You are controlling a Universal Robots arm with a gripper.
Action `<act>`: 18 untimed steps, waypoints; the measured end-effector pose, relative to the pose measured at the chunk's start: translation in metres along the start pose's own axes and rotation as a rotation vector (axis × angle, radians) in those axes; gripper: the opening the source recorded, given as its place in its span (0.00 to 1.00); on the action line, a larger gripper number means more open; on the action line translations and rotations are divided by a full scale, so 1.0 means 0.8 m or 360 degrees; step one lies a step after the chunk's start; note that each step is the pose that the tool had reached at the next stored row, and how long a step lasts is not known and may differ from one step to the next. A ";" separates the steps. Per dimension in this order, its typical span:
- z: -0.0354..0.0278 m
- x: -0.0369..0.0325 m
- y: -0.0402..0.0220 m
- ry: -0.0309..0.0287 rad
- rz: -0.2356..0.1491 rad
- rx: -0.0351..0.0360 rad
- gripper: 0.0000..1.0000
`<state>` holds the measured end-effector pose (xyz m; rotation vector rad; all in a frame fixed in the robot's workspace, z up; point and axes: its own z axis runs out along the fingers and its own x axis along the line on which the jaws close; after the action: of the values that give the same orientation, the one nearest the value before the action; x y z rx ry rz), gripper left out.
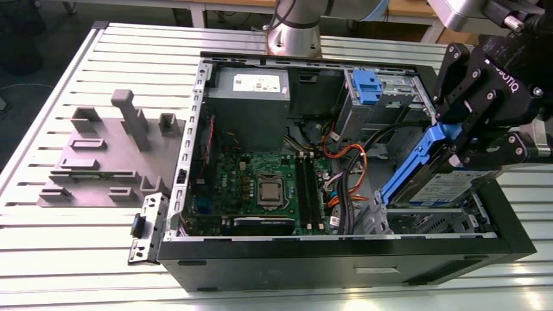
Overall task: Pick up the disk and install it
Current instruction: 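Insert the disk into the insertion slot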
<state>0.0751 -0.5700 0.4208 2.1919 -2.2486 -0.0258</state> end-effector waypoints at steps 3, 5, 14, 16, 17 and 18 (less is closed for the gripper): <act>0.0000 0.0000 0.0000 0.00001 0.0000 0.0000 0.36; 0.0001 0.0000 0.0000 0.00002 0.0000 0.0000 0.38; 0.0153 0.0003 -0.0002 0.00000 0.0000 0.0001 0.44; 0.0197 0.0004 -0.0003 0.00000 0.0000 0.0001 0.36; 0.0220 0.0005 -0.0003 -0.00001 0.0000 0.0001 0.36; 0.0243 0.0005 -0.0003 -0.00001 0.0000 0.0001 0.30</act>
<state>0.0751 -0.5703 0.4014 2.1921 -2.2489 -0.0255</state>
